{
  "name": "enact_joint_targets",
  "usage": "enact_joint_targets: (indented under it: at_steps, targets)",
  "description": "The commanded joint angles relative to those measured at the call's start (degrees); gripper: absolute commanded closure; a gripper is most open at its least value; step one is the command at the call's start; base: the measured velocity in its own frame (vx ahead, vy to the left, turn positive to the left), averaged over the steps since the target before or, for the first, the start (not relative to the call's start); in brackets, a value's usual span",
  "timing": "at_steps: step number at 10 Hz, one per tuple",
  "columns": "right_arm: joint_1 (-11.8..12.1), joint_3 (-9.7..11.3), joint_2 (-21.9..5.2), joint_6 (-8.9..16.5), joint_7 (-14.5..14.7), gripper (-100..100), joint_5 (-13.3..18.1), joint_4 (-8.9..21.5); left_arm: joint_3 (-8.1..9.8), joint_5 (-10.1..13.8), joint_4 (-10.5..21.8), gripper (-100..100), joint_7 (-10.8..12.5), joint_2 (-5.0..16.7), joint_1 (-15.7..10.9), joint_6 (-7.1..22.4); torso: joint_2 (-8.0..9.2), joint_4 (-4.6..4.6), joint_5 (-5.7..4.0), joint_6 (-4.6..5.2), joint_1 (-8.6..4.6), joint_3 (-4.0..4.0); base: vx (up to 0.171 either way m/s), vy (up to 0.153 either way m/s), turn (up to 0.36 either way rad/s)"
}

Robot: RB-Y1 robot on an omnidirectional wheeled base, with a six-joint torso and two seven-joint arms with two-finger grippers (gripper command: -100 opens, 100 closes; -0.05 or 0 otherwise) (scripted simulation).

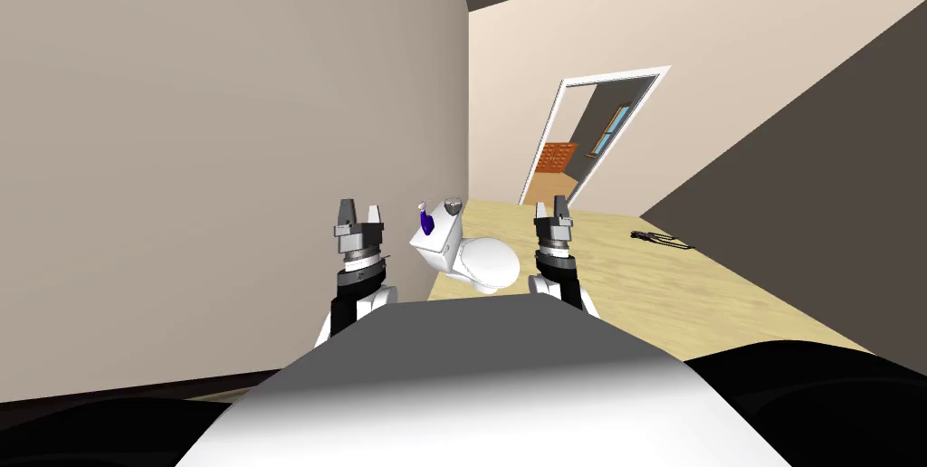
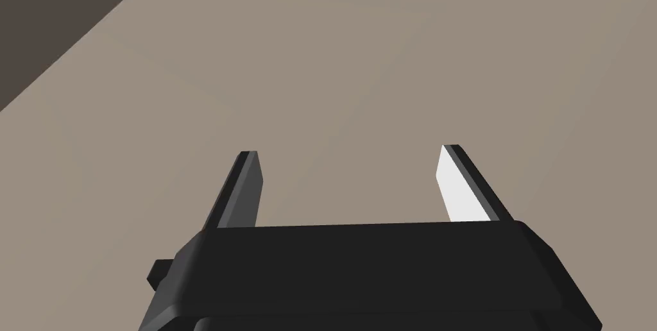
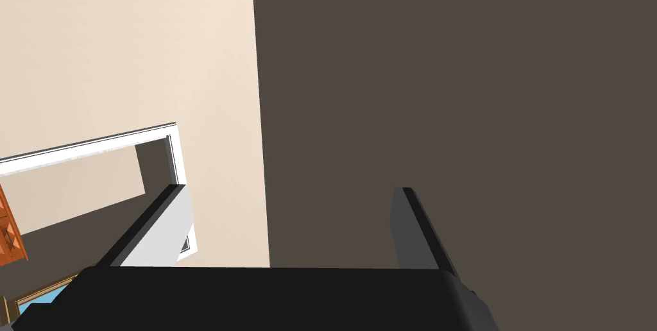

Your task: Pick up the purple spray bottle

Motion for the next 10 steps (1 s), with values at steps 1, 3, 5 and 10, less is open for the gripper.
enact_joint_targets:
  at_steps: [1, 3, 5, 10]
  targets:
    - [0.0, 0.0, 0.0, 0.0, 0.0, 0, 0.0, 0.0, 0.17, -0.6, 0.6, -100, 0.1, 2.0, -0.1, 0.4, 0.0, 0.0, 0.0, 0.0, 0.0, 0.0, -0.015, -0.002, -0.02]
    - [0.0, 0.0, 0.0, 0.0, 0.0, 0, 0.0, 0.0, 0.54, -1.8, 1.8, -100, 0.3, 5.0, -0.2, 1.2, 0.09, 0.02, 0.0, 0.0, 0.02, 0.05, -0.035, 0.001, -0.026]
    - [0.0, 0.0, 0.0, 0.0, 0.0, 0, 0.0, 0.0, 1.04, -3.5, 3.7, -100, 0.5, 7.8, -0.4, 2.3, 0.18, 0.04, 0.01, 0.0, 0.04, 0.1, -0.052, 0.004, -0.041]
    - [0.0, 0.0, 0.0, 0.0, 0.0, 0, 0.0, 0.0, 2.43, -8.6, 9.4, -100, 0.8, 14.4, -1.1, 5.8, 0.24, 0.05, 0.0, 0.01, -0.01, 0.14, -0.062, -0.008, -0.051]
